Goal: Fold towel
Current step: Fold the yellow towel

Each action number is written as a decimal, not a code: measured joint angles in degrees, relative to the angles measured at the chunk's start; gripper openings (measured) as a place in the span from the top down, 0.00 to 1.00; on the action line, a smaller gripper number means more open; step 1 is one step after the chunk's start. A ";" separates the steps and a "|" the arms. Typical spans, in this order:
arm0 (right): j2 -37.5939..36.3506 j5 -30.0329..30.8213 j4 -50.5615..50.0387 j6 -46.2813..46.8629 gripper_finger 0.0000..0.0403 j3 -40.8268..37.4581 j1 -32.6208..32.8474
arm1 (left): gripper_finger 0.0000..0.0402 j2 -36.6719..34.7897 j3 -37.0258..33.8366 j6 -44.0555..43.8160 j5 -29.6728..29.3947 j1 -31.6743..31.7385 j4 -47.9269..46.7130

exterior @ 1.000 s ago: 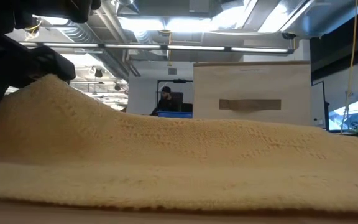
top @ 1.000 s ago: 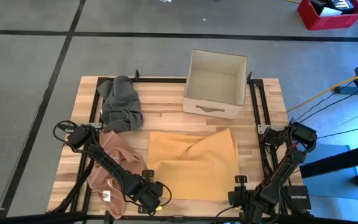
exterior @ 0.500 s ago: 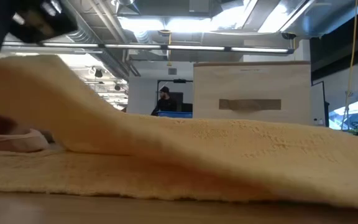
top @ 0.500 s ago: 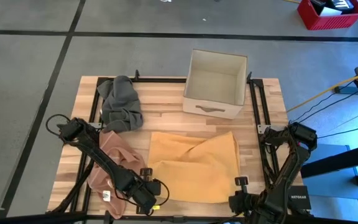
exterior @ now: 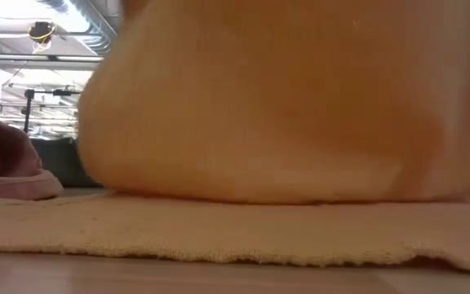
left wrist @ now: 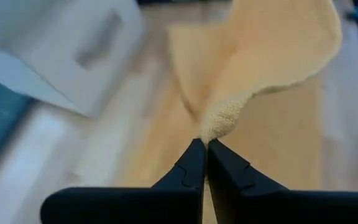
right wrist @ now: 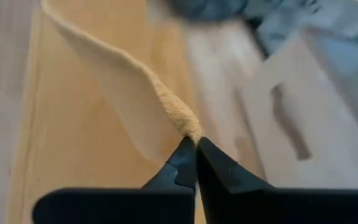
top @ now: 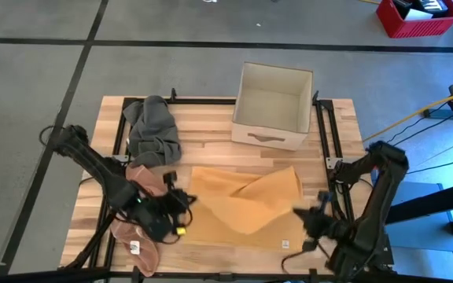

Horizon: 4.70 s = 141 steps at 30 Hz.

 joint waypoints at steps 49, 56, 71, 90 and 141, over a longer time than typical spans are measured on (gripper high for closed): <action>-37.14 -15.16 0.53 -21.56 0.99 -7.44 -34.14 | 0.99 -13.83 -0.31 26.86 11.47 29.03 -7.51; -37.09 -30.25 9.69 -18.43 0.99 -20.14 -33.43 | 0.98 -13.35 -4.21 14.95 19.18 22.81 -8.41; -33.23 -39.45 32.40 -11.21 0.98 -33.69 -17.31 | 0.98 -13.33 -23.21 3.44 26.34 12.35 17.17; -23.61 -39.59 44.57 -3.58 0.98 -33.05 -5.44 | 0.99 -5.21 -25.51 -7.02 30.55 5.21 25.04; -10.12 -47.82 49.88 -6.06 0.98 -33.09 -4.87 | 0.99 11.26 -20.91 -20.32 50.11 1.72 36.89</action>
